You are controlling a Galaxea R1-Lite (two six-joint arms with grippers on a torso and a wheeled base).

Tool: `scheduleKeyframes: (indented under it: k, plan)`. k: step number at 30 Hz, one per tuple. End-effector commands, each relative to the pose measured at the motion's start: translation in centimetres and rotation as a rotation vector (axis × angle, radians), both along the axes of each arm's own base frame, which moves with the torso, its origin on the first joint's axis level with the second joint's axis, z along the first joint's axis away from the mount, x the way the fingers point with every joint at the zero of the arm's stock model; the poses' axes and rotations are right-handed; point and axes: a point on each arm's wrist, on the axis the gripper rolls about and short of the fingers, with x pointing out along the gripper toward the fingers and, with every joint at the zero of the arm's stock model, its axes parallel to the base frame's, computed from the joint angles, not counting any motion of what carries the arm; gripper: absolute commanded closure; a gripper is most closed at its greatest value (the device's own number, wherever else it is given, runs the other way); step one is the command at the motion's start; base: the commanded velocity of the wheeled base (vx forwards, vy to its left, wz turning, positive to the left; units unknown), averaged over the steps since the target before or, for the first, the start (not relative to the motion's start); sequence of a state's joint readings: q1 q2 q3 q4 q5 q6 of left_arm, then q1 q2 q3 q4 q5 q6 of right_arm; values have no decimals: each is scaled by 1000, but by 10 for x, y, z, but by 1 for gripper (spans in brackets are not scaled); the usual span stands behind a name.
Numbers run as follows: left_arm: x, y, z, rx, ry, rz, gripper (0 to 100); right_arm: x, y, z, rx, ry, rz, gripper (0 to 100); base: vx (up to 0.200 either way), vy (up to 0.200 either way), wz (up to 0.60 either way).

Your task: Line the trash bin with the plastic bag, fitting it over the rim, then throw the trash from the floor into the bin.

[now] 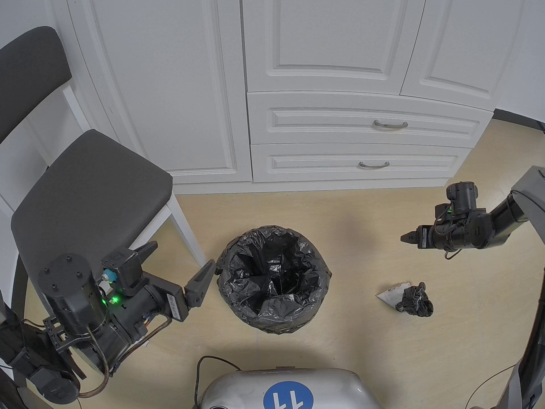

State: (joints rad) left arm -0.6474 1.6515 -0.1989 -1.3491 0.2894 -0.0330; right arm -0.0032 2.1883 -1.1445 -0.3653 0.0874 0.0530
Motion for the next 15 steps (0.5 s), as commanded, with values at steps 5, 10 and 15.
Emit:
scheduleKeyframes:
  k: [5,10,15]
  plan:
    - [-16,17,37,-71,-153,8,0,95,-56,-166,102,439,-246,0,0,0,0]
    - [-11,14,33,-60,-137,11,0,89,-63,-174,21,493,-254,0,0,0,0]
    - [-11,14,32,-61,-133,11,0,83,-65,-180,21,553,-262,0,0,0,0]
